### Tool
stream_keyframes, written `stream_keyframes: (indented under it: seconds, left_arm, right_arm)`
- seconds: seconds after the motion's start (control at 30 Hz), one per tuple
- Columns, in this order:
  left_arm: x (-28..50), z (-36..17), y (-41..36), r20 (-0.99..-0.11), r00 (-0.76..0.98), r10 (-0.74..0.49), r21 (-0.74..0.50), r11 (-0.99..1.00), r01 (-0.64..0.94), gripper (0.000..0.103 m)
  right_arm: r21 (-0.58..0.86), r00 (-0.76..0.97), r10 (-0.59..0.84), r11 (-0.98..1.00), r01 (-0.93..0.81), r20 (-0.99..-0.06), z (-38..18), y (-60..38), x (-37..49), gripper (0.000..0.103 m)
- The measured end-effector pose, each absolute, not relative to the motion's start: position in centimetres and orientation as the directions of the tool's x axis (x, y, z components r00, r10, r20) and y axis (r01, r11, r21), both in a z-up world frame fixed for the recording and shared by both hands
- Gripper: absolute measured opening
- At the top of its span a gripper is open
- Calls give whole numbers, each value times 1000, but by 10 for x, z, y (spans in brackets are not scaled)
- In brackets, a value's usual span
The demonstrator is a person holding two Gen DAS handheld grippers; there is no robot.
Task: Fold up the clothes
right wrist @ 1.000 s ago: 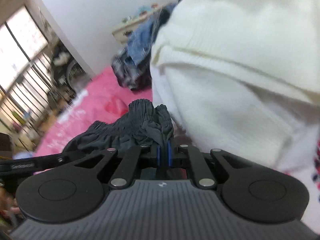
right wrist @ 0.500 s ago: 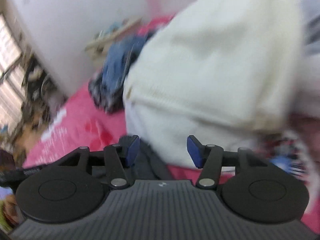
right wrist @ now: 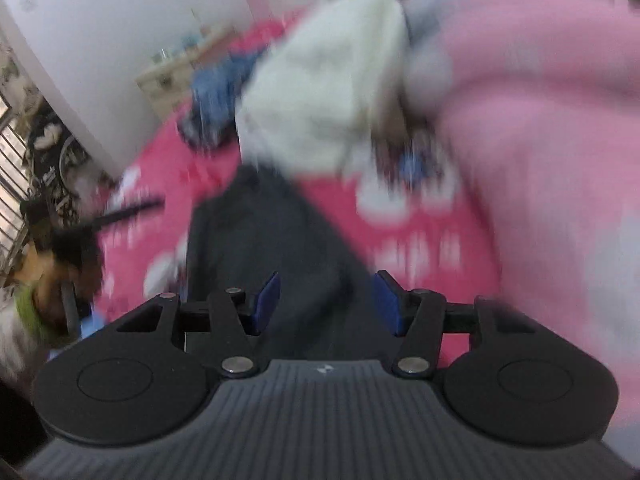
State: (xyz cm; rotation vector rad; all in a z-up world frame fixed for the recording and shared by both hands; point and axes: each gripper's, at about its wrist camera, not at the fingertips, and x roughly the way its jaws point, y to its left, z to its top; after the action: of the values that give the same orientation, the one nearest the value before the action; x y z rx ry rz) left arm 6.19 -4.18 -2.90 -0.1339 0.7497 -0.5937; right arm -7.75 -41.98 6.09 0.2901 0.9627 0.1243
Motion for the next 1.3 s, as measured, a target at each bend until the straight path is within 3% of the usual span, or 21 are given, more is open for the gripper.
stream_keyframes:
  seconds: [0.13,0.27,0.4,0.53,0.7,0.8,0.97,1.13,1.3]
  left_arm:
    - [3,-43,-104,-671,332,-663,-315,660,682,59]
    - [-63,-72,-158,-731,135,-669,-257,453,853,59]
    - [-103,-103,-186,-793,135,-594,-133,385,913,51]
    - [-115,-118,-185,-819,158,-551,-76,378,923,46]
    - [-122,-127,-190,-848,225,-479,41,364,930,43]
    - [-122,-134,-195,-861,231,-454,56,366,929,30]
    - [-117,-134,-194,-861,218,-460,13,409,912,6]
    - [-106,-126,-186,-832,184,-522,-101,470,877,3]
    - [-96,-118,-179,-732,105,-673,-308,464,830,3]
  right_arm:
    - [328,460,222,931,163,-860,-17,-423,-91,45]
    - [380,416,243,879,288,-876,-59,-439,-75,44]
    - [261,412,138,929,260,-901,-72,-439,-49,44]
    - [247,408,133,939,241,-903,-79,-436,-47,38]
    - [298,410,171,916,269,-896,-71,-446,-65,32]
    - [354,413,203,874,333,-888,-74,-457,-68,27]
    - [445,430,260,794,414,-865,-77,-468,-70,21]
    - [471,425,282,757,453,-860,-83,-466,-66,20]
    - [480,433,280,741,470,-857,-84,-467,-66,21]
